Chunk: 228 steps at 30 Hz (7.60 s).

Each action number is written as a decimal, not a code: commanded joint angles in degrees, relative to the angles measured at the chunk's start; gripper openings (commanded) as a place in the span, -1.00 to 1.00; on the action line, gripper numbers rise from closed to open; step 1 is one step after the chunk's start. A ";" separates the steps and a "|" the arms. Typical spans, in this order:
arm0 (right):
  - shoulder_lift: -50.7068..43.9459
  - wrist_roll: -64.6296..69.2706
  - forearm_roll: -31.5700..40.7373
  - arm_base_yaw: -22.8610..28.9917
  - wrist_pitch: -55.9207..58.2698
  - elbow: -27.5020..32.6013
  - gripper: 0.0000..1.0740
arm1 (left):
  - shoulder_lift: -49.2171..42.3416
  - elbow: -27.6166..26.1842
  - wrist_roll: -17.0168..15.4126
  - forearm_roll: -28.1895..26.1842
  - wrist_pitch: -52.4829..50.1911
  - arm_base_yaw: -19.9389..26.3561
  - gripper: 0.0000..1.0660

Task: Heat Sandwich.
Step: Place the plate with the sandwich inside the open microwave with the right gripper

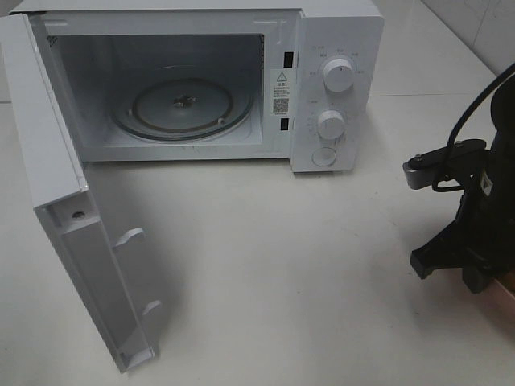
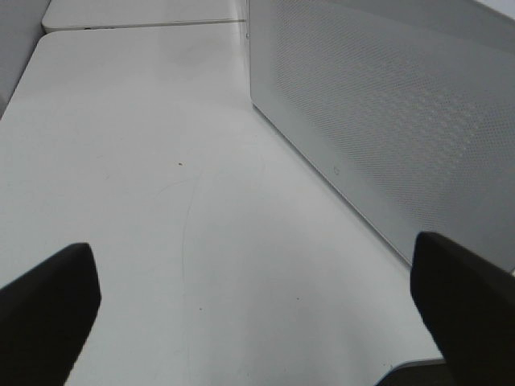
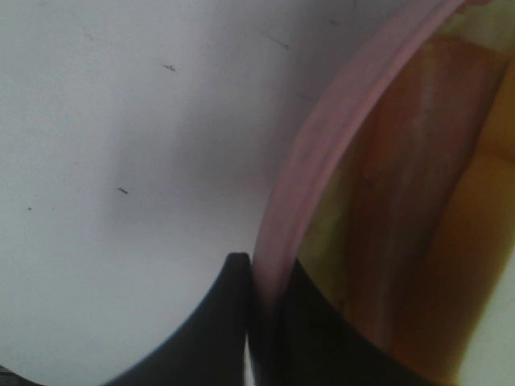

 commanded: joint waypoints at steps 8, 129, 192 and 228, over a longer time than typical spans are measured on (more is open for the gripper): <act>-0.52 2.69 -5.04 6.70 4.07 0.23 -1.00 | -1.26 0.17 -0.11 -0.46 -0.46 0.00 0.84; -14.50 -107.60 14.38 17.76 -17.02 1.83 -1.00 | -1.26 0.17 -0.11 -0.46 -0.46 0.00 0.84; 14.55 -120.89 22.29 18.16 -22.69 -26.70 -1.00 | -1.26 0.17 -0.11 -0.46 -0.46 0.00 0.84; 36.55 -108.75 12.26 17.82 -14.38 -59.19 -1.00 | -1.26 0.17 -0.11 -0.46 -0.46 0.00 0.84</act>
